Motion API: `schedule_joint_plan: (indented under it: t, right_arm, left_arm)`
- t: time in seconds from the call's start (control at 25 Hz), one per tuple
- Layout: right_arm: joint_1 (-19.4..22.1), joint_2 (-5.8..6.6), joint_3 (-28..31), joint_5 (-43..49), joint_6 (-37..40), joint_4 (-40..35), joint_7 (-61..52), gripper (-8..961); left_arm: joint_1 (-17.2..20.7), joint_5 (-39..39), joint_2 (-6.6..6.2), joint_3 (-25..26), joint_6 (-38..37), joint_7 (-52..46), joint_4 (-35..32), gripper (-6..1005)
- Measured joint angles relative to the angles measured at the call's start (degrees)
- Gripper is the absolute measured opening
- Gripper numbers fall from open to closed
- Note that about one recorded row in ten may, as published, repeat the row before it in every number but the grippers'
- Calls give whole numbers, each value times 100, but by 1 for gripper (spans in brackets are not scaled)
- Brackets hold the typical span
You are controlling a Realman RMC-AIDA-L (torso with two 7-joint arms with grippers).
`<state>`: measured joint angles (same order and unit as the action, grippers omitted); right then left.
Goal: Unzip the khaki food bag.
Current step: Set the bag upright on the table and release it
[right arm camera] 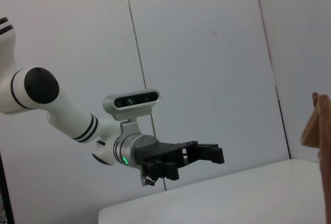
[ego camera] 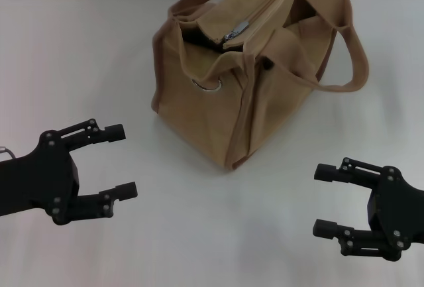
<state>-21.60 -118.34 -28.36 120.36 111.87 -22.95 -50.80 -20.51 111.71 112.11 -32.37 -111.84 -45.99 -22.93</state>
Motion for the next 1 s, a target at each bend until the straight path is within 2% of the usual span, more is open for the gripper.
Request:
schedule_joint_plan:
  t: [0.52,0.6,0.64,0.68,0.76,0.8,0.92,0.96,1.0]
  right_arm:
    - [-11,-22,69,-24,-12,2,0,790]
    - [-4,-42,223,-62,-54,2,0,790]
    - [8,-52,395,-95,-104,1,-1,790]
    - [18,-59,572,-113,-153,4,-3,790]
    - [48,-71,1187,-161,-312,51,-5,790]
    - [78,-76,1687,-187,-453,143,-6,790]
    - [146,-77,2447,-205,-645,297,-5,790]
    - [211,-77,3004,-207,-771,384,0,790]
    - [211,-77,3004,-207,-771,384,0,790]
  left_arm:
    - [-105,-2,88,-23,78,-5,16,824]
    - [-118,-20,122,6,116,-39,33,823]
    - [-147,-53,231,31,241,-87,23,823]
    - [-147,-53,231,31,241,-87,23,822]
    - [-210,-45,415,18,500,-104,-11,821]
    - [-264,-16,523,-21,691,-115,-22,820]
    - [-464,19,646,-102,1140,-136,160,818]
    - [-464,19,646,-102,1140,-136,160,818]
    - [-641,-77,661,-79,1379,-111,555,817]
